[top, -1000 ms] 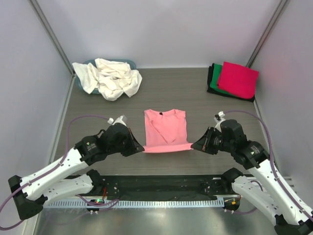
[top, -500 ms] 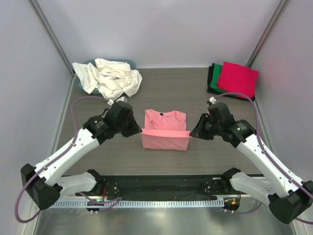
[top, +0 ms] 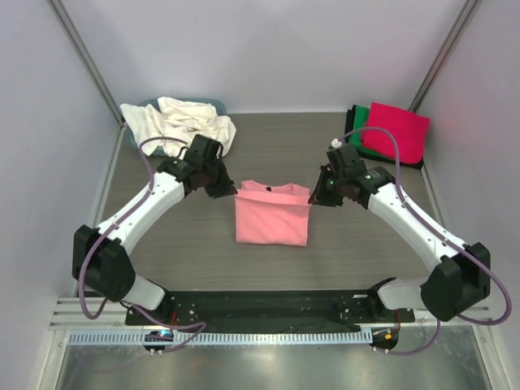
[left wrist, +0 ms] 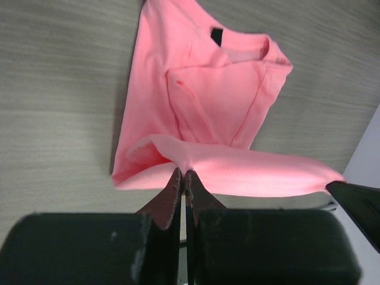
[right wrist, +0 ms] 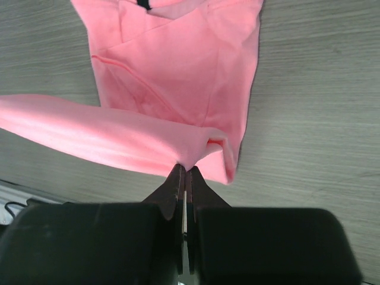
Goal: Fold and stack the t-shirts
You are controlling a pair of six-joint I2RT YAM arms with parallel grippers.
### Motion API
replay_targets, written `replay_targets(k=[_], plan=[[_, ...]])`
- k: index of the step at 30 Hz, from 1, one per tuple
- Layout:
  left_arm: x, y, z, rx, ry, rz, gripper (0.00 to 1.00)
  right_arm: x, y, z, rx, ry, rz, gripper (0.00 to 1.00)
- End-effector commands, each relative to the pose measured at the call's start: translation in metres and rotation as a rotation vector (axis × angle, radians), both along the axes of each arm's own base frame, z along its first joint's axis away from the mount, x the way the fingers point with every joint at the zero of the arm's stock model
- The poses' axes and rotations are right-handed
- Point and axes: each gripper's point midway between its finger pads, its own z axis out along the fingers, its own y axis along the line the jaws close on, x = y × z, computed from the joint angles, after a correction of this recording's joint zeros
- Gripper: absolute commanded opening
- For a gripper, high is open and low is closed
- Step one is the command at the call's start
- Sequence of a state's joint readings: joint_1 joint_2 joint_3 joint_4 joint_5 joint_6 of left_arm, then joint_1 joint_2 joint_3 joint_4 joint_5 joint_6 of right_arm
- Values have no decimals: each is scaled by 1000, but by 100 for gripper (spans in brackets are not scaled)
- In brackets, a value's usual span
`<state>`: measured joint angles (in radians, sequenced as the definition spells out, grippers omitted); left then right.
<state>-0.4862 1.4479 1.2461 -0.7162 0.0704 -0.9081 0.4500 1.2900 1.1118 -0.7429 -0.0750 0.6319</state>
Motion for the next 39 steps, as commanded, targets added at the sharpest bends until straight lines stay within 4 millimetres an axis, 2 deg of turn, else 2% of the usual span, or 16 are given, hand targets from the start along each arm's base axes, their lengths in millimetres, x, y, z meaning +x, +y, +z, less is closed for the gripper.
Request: replay_targets(k=[1,10,19,22,24,26,27,28,30,31,32,33,34,35,36,39], plan=[[36,-5,12,-16,-58,-21,0,33,-4,15,-29,-92,-6,1],[94,-9,2,-10,-25,-21,0,83,-9,-3,-41,-64,-18,1],[138,-16,-36,5,38,-21,1,113,-7,-28,-31,-15,-16,1],[157,-22,-48,-9,67,-40,19,125,-6,-39,-26,13,-34,3],[171,-28,-49,-32,70,-69,47,136,-8,-42,-26,21,-62,40],[186,-36,-45,-38,89,-103,54,143,-15,-40,-56,24,-104,74],[189,-37,-37,-35,90,-112,56,146,-17,-31,-66,20,-121,80],[188,-37,-14,-35,75,-127,57,147,-17,-23,-63,7,-130,82],[181,-38,3,-24,55,-135,56,142,-11,2,-38,-49,-119,83],[175,-33,-5,-1,61,-130,56,139,-8,12,-28,-73,-111,83],[165,-30,24,-13,-2,-129,57,133,-1,17,-17,-84,-91,82],[157,-29,31,-20,-19,-127,57,120,10,13,-6,-72,-57,82],[145,-24,7,-12,16,-119,57,111,19,23,21,-99,-34,81],[132,-21,29,-29,-26,-111,57,102,30,22,52,-89,-11,80],[117,-15,6,-20,21,-105,56,85,47,9,67,-70,33,78],[82,-13,-10,-39,46,-106,54,55,73,-14,157,-23,91,67]])
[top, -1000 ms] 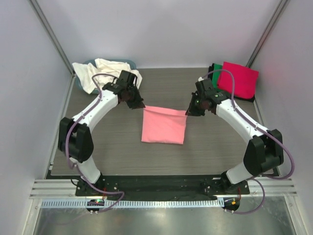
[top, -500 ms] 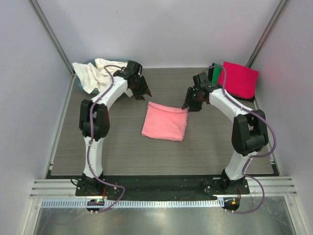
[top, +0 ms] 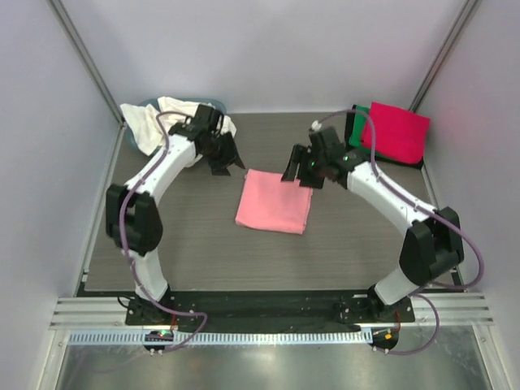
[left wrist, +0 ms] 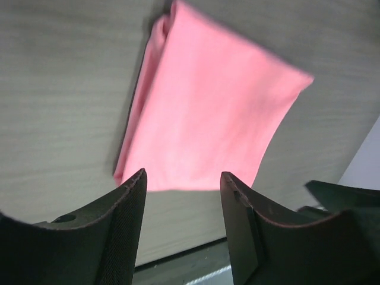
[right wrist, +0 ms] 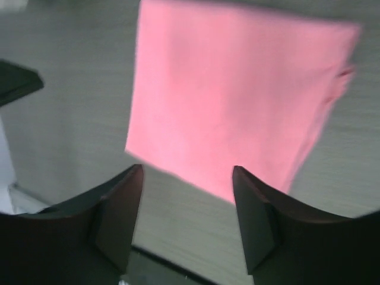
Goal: Fold and stack the t-shirts
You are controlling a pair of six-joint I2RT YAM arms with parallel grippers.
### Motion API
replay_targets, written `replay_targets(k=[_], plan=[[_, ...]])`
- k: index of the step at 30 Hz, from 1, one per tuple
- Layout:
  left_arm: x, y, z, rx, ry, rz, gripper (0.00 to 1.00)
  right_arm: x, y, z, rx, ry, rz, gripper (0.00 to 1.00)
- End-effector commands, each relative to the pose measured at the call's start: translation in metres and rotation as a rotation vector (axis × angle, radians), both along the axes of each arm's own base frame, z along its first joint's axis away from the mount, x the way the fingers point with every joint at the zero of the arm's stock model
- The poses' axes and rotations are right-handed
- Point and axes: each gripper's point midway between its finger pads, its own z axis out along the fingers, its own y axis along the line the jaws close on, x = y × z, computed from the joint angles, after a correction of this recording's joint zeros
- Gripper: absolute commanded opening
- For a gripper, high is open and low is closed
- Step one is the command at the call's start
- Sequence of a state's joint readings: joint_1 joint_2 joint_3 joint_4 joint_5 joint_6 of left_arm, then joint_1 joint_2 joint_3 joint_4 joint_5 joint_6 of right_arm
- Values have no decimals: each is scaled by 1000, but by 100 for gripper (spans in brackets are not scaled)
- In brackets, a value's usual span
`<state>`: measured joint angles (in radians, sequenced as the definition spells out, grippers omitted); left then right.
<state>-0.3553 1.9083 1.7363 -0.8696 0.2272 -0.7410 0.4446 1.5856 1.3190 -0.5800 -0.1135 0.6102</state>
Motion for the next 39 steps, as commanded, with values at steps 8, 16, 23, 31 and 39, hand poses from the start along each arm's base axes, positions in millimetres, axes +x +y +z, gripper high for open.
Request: replay_targets(k=[8,16,23,31,39], plan=[[-75,-39,-36,-69,18,-87,50,-61,59,-72,301,109,171,40],[-94,-41,-90,-15,88,-74,45,-85,28,-125,247,194,129,33],[-135,-9,-153,73,177,-41,42,-115,6,-139,213,214,110,33],[-175,4,-167,118,197,-56,39,-141,-9,-140,188,240,98,36],[-200,17,-130,111,139,-38,40,-160,-50,-97,18,182,33,68]])
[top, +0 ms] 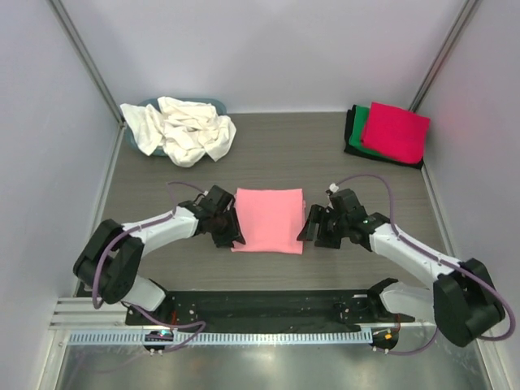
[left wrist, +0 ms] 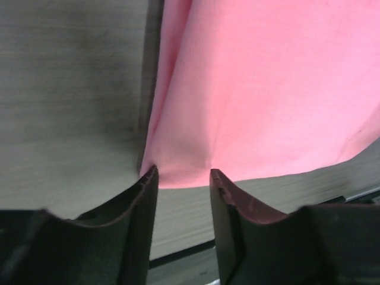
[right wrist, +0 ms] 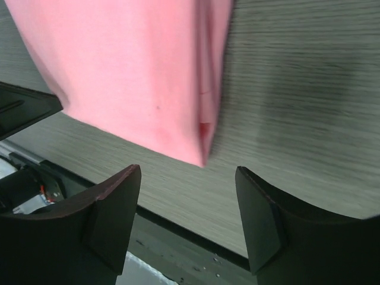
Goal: Fold and stack the t-shirts
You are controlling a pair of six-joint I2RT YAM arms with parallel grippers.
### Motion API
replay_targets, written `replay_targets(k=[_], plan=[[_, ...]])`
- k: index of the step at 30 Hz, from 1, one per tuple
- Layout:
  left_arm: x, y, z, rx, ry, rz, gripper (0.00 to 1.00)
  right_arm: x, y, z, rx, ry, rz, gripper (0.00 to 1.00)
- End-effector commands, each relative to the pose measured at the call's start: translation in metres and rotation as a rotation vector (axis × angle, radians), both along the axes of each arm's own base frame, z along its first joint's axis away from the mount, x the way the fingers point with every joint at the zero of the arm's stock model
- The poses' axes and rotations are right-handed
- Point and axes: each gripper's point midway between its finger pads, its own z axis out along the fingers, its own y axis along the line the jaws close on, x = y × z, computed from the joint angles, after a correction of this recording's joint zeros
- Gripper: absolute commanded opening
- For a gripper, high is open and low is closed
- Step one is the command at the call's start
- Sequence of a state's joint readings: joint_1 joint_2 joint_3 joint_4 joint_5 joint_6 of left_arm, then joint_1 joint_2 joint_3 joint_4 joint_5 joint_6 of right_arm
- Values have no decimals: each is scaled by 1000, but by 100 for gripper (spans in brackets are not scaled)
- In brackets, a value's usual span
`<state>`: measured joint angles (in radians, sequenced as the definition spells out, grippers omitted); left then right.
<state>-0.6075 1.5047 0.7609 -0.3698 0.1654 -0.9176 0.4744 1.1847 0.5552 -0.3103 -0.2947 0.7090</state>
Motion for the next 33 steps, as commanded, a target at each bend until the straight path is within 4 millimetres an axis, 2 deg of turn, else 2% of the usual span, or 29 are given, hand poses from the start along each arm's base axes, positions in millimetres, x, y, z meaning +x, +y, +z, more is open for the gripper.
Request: replay_targets(k=[1,3,5,7,8,10,12,13,14,16,17,18,19,20,22,23,25,28,30,31,33], plan=[[-15,22,14,80,-3,24,44,-7,-29,16,-140,-30,-37,72],[-17,24,31,93,-27,15,52,-4,-31,29,-134,-76,-42,87],[-15,30,60,100,-90,7,65,4,-30,40,-131,-119,-41,100],[-14,36,80,114,-127,-6,74,13,-27,42,-134,-130,-30,100],[-10,47,98,159,-178,-5,76,23,-20,51,-112,-170,-11,100],[-12,59,119,204,-211,-13,77,36,-17,43,-113,-151,-5,100],[-9,76,136,260,-286,-19,78,55,-12,45,-98,-169,6,100],[-9,82,140,279,-307,-23,78,64,-16,33,-110,-134,-6,100],[-12,89,144,301,-321,-24,78,79,-13,39,-95,-159,-11,100],[-13,105,156,337,-386,-19,78,94,-13,35,-79,-156,-10,99],[-16,111,155,355,-393,-17,79,107,-10,30,-74,-158,-9,97],[-17,119,162,362,-432,-3,79,112,-6,27,-60,-148,5,96],[-19,124,160,375,-442,4,79,127,-2,34,-39,-176,1,94],[-21,128,162,376,-458,13,79,131,1,20,-38,-141,10,92],[-24,135,169,362,-507,52,81,144,10,22,-12,-151,28,89],[-24,135,174,343,-530,58,81,146,12,10,-11,-122,33,86],[-24,139,181,321,-585,87,83,152,18,2,7,-112,40,84],[-23,145,185,317,-626,124,87,149,25,-21,27,-58,49,76],[-24,147,186,321,-632,132,88,145,26,-34,36,-35,53,63],[-23,148,186,325,-631,136,88,142,27,-39,47,-37,52,53],[-22,147,184,330,-624,135,88,137,31,-44,78,-24,60,44]])
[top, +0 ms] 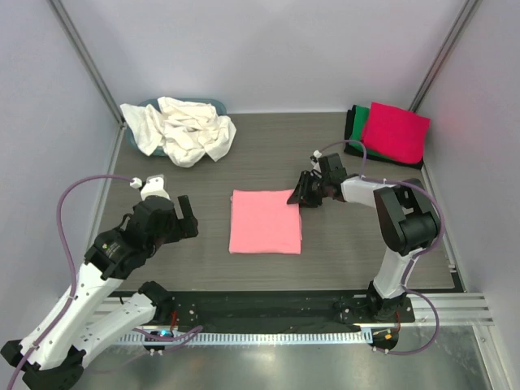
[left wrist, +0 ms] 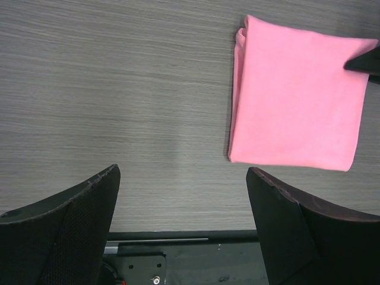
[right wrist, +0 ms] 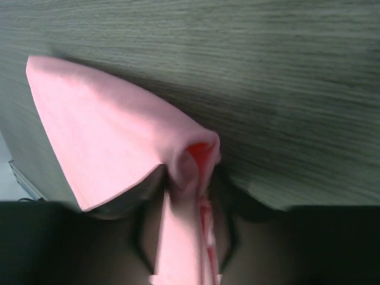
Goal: Fold and stack the t-shirts
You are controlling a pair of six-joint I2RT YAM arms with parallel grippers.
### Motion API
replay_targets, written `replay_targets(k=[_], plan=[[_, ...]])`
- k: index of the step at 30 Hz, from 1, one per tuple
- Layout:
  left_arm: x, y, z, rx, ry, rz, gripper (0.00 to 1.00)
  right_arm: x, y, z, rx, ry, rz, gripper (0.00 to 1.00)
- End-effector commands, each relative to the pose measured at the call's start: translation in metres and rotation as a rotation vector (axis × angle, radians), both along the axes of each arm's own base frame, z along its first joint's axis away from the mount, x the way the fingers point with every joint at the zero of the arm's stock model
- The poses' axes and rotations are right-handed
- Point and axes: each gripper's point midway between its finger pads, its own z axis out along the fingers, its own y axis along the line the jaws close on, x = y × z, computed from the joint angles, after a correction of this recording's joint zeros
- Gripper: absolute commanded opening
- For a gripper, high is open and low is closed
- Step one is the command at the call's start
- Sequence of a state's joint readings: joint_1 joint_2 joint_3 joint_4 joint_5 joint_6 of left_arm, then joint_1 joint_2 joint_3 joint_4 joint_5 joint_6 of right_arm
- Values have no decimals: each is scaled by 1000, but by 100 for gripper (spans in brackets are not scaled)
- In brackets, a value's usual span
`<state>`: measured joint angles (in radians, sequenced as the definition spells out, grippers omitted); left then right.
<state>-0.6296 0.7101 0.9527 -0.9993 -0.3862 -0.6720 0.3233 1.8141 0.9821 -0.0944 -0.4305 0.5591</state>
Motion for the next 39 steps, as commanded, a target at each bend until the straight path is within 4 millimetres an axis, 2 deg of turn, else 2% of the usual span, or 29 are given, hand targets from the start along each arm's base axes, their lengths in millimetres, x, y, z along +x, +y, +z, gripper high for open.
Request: replay_targets(k=[1,3,4,6,7,9,11,12,13,16,18,19,21,22,24,28,30,31,32,33,34,36,37,38,39], plan=[[9,5,1,29,-21,33,88,-11,8,-21,47,18,28,33],[10,5,-1,44,-12,35,88,-14,13,-20,87,17,52,23],[11,6,1,50,-13,37,88,-13,15,-16,95,6,63,12],[13,10,3,90,-15,38,86,-10,14,-9,89,-25,86,1],[14,13,9,107,-20,43,86,-6,13,3,78,-49,88,1],[16,23,13,159,-30,70,86,3,3,13,27,-81,81,1],[18,27,11,177,-39,92,87,20,-6,37,-10,-121,59,1],[19,26,9,169,-46,95,87,27,-13,43,-46,-147,51,1],[21,24,5,159,-49,90,87,37,-16,59,-59,-166,39,1],[20,25,3,173,-36,92,86,61,-34,87,-82,-225,3,1],[21,25,3,174,-36,93,87,74,-47,98,-98,-251,-21,1],[21,24,2,171,-39,91,87,82,-52,111,-110,-274,-30,1],[21,23,1,170,-34,87,87,96,-67,119,-143,-296,-46,1],[21,23,1,168,-36,88,86,104,-72,131,-158,-317,-58,1],[22,23,0,170,-33,91,86,118,-91,137,-218,-350,-82,1],[22,24,-1,174,-30,97,84,145,-117,172,-272,-438,-122,1],[22,24,-2,178,-24,99,83,154,-125,181,-294,-470,-107,1],[23,25,-2,177,-27,100,83,160,-132,195,-301,-495,-117,1],[23,25,-2,180,-27,106,83,165,-137,195,-308,-493,-122,1],[23,26,-2,183,-26,111,83,169,-142,200,-323,-507,-117,1],[23,27,-3,187,-24,114,83,174,-149,213,-333,-527,-128,1],[24,27,-4,193,-17,118,83,180,-156,218,-348,-537,-133,1],[24,29,-5,195,-14,124,83,183,-161,232,-352,-563,-135,1],[25,30,-5,197,-11,130,83,185,-160,237,-353,-575,-131,1],[25,30,-5,199,-8,130,83,188,-174,241,-356,-578,-151,1]])
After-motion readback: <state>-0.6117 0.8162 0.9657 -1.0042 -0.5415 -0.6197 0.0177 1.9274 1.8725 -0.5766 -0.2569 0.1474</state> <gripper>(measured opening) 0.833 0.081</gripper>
